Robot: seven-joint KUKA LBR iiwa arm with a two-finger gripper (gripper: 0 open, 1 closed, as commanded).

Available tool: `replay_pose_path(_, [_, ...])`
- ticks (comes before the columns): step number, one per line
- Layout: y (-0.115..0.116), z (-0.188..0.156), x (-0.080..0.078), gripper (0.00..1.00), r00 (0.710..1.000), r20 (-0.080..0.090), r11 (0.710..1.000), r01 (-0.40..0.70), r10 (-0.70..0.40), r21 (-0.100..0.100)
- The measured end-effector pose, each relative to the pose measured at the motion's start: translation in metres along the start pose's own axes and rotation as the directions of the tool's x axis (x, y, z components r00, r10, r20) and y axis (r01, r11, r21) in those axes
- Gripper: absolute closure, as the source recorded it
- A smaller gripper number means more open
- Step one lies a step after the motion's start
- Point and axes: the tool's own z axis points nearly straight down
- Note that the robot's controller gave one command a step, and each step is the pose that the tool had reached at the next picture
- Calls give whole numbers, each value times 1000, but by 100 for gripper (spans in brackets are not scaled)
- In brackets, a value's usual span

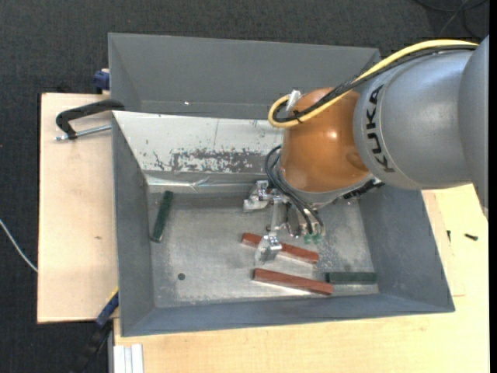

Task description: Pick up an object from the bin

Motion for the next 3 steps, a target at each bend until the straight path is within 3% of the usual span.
replay_pose_path(1, [-20, 54, 14, 100, 992, -8, 992, 127, -127, -1])
replay_pose_path(2, [-20, 54, 14, 100, 992, -8, 992, 127, -127, -1])
replay_pose_path(3, [-15, -133, 19, 100, 996, 12, 996, 87, -87, 1])
